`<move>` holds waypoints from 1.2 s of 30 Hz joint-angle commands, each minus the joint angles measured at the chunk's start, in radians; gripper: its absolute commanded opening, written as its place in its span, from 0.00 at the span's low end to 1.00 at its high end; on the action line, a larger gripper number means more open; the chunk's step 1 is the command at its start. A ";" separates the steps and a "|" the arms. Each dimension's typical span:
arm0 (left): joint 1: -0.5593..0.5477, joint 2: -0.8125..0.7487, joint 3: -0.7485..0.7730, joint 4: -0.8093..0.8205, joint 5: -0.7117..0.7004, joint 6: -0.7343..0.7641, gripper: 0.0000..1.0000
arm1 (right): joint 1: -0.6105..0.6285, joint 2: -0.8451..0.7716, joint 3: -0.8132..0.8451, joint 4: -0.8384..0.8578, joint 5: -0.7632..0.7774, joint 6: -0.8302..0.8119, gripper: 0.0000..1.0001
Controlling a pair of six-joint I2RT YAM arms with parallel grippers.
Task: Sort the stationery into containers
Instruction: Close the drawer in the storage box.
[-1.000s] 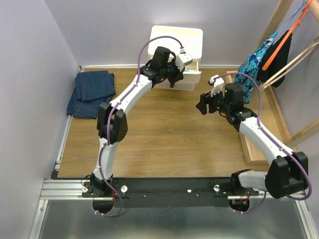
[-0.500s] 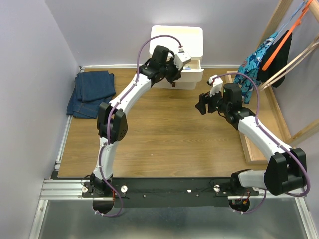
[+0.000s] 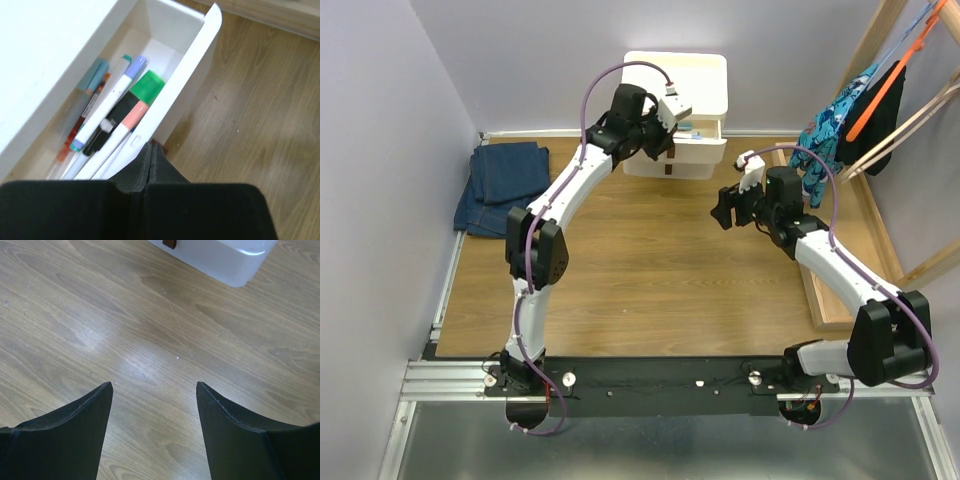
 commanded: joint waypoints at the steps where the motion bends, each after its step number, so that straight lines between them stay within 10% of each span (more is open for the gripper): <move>1: -0.007 0.108 0.143 0.046 -0.033 -0.022 0.00 | -0.011 0.011 0.005 0.026 0.010 -0.002 0.76; 26: 0.003 0.266 0.241 0.316 -0.239 -0.071 0.06 | -0.016 0.002 -0.020 0.034 0.001 0.012 0.76; 33: 0.007 0.058 0.067 0.200 -0.142 -0.082 0.46 | -0.016 -0.007 -0.020 0.018 0.005 -0.004 0.77; 36: 0.018 -0.228 -0.314 0.328 -0.045 -0.115 0.99 | -0.016 -0.016 -0.029 -0.005 -0.001 -0.030 0.80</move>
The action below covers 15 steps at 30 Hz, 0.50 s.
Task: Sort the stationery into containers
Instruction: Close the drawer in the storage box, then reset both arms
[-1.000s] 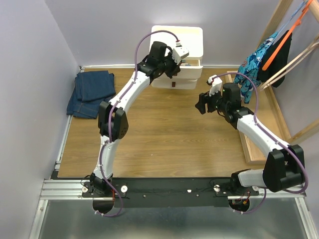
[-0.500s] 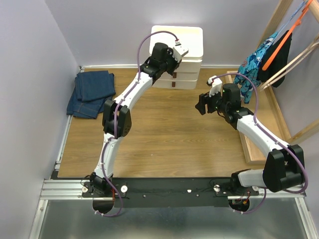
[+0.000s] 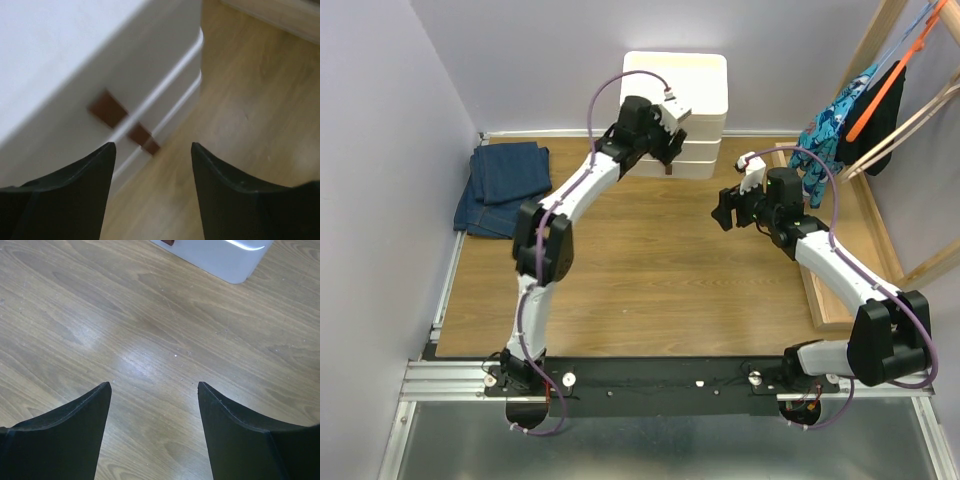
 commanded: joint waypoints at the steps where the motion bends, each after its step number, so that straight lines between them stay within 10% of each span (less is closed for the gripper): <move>1: 0.032 -0.439 -0.438 0.162 0.113 -0.067 0.99 | -0.008 -0.023 -0.021 -0.017 -0.005 -0.034 0.81; 5: 0.032 -0.692 -0.728 0.130 0.108 -0.196 0.99 | -0.008 -0.027 -0.035 -0.033 0.012 -0.032 0.88; 11: 0.092 -0.795 -0.961 0.010 -0.255 -0.429 0.99 | -0.005 0.008 -0.001 -0.088 0.253 0.135 1.00; 15: 0.121 -0.838 -1.104 0.083 -0.398 -0.339 0.99 | -0.004 0.068 0.077 -0.225 0.432 0.245 1.00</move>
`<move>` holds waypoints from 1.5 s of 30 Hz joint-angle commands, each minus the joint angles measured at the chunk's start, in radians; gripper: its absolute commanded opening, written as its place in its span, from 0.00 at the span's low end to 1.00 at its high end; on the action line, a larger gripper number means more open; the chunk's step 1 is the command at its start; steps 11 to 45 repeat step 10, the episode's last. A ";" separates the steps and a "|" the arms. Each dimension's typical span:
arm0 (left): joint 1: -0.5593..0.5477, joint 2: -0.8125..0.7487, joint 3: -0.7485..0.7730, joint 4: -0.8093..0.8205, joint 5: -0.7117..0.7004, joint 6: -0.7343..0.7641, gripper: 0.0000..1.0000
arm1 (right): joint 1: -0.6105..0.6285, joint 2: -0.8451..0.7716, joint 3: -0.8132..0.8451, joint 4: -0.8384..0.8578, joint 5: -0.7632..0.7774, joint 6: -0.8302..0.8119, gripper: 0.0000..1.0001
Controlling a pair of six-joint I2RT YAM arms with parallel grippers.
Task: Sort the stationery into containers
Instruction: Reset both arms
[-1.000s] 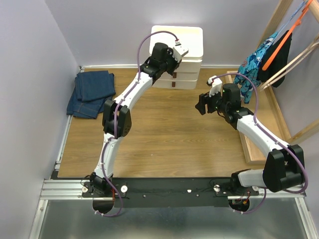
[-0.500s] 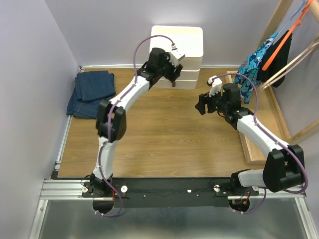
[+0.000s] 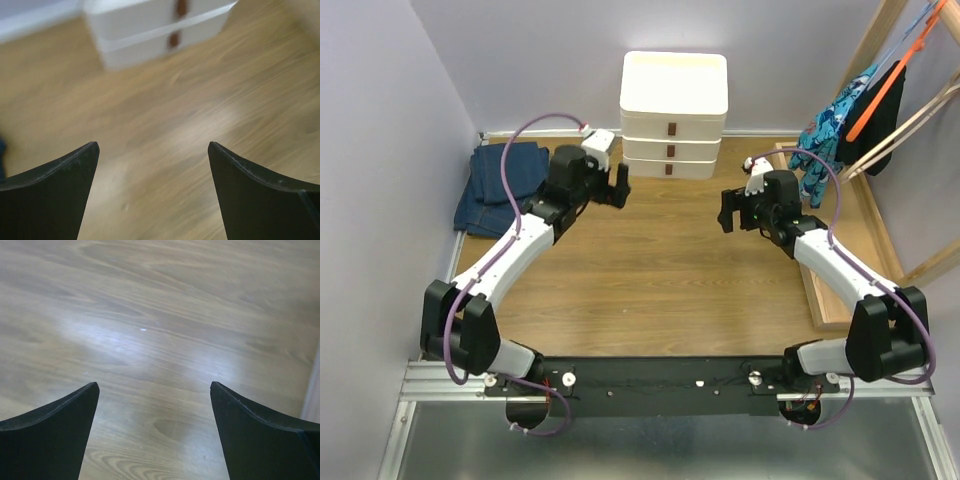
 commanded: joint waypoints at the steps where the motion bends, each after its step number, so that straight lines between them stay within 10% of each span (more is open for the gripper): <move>1: 0.047 -0.003 -0.180 0.001 -0.277 0.016 0.99 | 0.001 0.066 0.103 -0.185 0.277 0.162 1.00; 45: 0.121 0.003 -0.224 0.067 -0.323 0.059 0.99 | 0.029 -0.001 0.145 -0.289 0.257 0.191 1.00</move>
